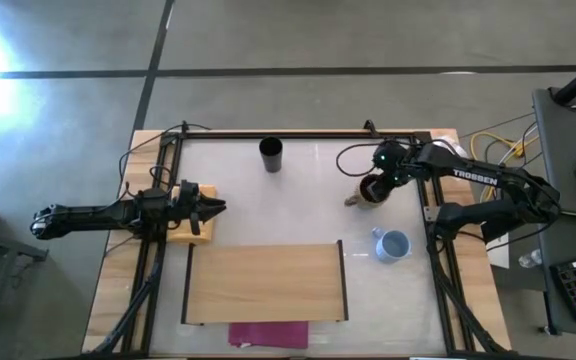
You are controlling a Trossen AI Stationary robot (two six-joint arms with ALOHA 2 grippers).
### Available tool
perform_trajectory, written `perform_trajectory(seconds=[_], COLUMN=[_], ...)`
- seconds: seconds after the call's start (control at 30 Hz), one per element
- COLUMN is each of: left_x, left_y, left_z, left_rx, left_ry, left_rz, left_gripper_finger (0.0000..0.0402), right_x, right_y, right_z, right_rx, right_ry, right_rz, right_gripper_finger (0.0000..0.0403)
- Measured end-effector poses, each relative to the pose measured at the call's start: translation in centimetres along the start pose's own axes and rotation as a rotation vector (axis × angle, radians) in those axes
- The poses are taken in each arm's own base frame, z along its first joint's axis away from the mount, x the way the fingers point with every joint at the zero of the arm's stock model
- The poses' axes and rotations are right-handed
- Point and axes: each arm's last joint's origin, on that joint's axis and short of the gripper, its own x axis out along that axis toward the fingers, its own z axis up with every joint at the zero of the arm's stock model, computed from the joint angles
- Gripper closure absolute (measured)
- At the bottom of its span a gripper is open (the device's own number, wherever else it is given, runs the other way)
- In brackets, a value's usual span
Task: Stack small to large cups/mugs on shelf
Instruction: Put the brown mug on the shelf
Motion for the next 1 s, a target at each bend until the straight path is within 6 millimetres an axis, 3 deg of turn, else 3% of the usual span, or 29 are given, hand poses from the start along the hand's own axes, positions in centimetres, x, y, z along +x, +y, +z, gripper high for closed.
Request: perform_trajectory(seconds=[0.13, 0.33, 0.57, 0.83, 1.0], left_x=[0.0, 0.0, 0.0, 0.0, 0.0], left_y=[0.0, 0.0, 0.0, 0.0, 0.0], left_z=[0.0, 0.0, 0.0, 0.0, 0.0], left_rx=[0.0, 0.0, 0.0, 0.0, 0.0], left_ry=[0.0, 0.0, 0.0, 0.0, 0.0], left_rz=[0.0, 0.0, 0.0, 0.0, 0.0], left_gripper_finger=[0.0308, 0.0308, 0.0308, 0.0308, 0.0308], right_x=[0.2, 0.8, 1.2, -0.8, -2.8], right_y=[0.2, 0.3, 0.1, 0.4, 0.5], right_z=[0.0, 0.5, 0.4, 2.4, 3.7], right_rx=[-0.108, -0.139, -0.138, -0.12, 0.017], right_ry=[0.013, 0.031, 0.046, -0.061, -0.122], right_rz=[0.048, 0.049, -0.029, -0.054, -0.048], right_gripper_finger=[0.0369, 0.0367, 0.0318, 0.0253, 0.023])
